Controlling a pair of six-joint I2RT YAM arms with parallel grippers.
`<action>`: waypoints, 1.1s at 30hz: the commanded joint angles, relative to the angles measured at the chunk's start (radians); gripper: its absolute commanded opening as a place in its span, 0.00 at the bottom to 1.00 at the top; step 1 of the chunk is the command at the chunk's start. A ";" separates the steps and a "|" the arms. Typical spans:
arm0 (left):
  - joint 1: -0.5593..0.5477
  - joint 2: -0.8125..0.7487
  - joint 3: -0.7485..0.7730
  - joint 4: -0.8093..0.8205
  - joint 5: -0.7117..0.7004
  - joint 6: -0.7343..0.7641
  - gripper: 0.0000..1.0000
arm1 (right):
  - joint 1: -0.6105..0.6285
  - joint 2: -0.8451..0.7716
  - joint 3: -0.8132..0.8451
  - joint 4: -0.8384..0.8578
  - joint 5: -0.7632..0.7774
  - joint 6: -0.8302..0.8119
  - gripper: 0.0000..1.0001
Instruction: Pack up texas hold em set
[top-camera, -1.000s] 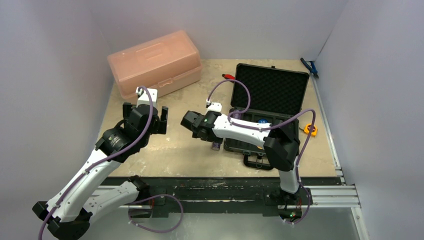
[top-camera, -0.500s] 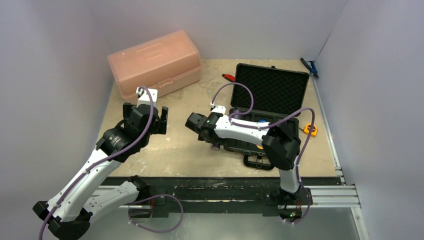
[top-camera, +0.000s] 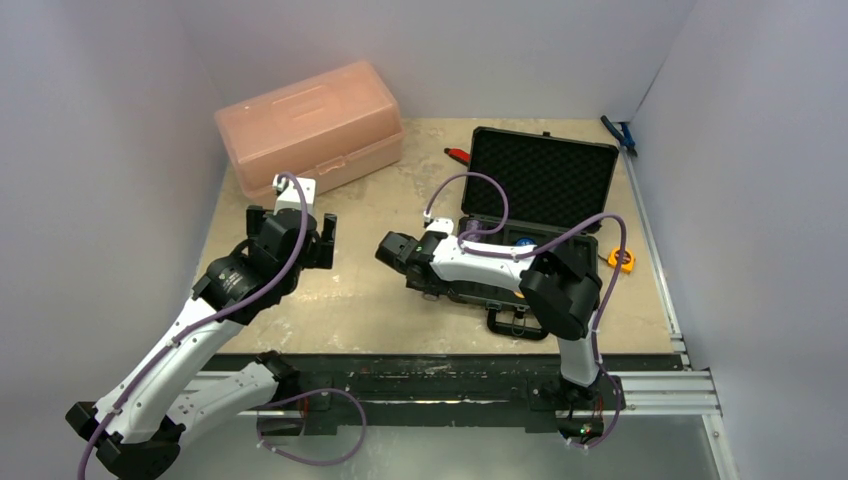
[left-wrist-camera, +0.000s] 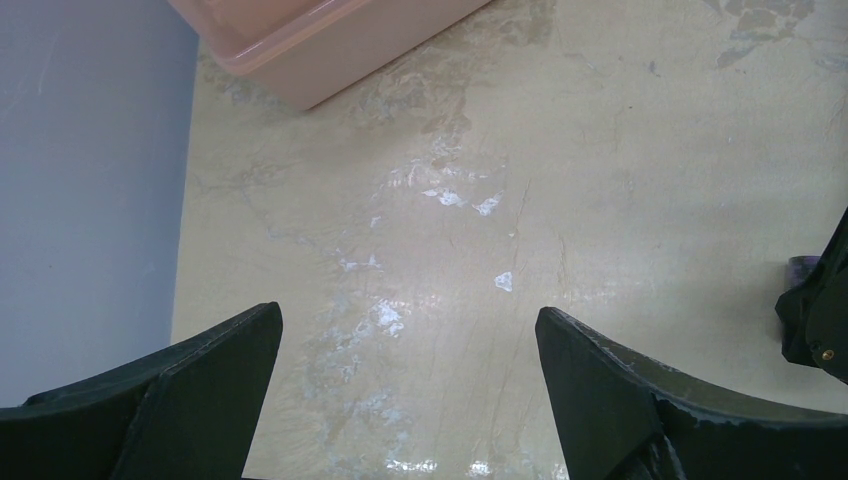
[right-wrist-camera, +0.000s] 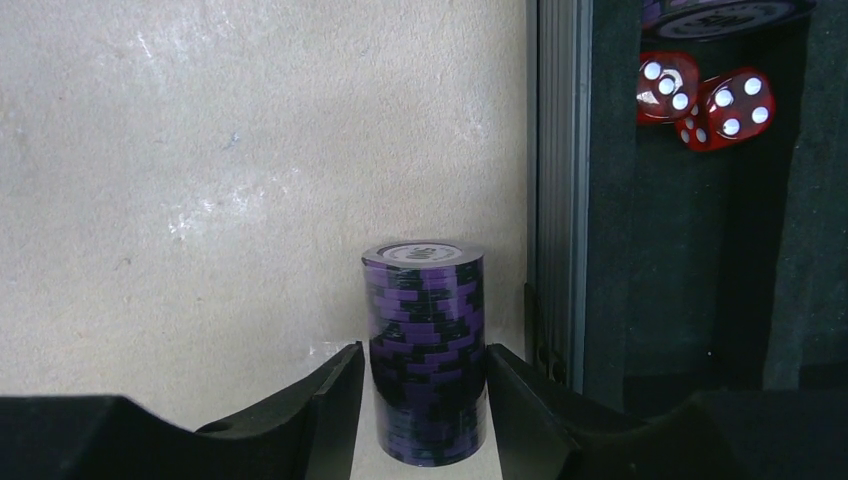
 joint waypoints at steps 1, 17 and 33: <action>0.005 -0.006 -0.004 0.027 -0.003 0.015 0.99 | -0.009 -0.008 -0.022 0.037 -0.008 -0.002 0.51; 0.005 0.001 -0.002 0.028 0.000 0.017 0.98 | -0.025 -0.044 -0.042 0.124 -0.059 -0.088 0.00; 0.004 -0.009 -0.003 0.027 -0.002 0.017 0.98 | -0.025 -0.139 -0.005 0.145 -0.029 -0.162 0.00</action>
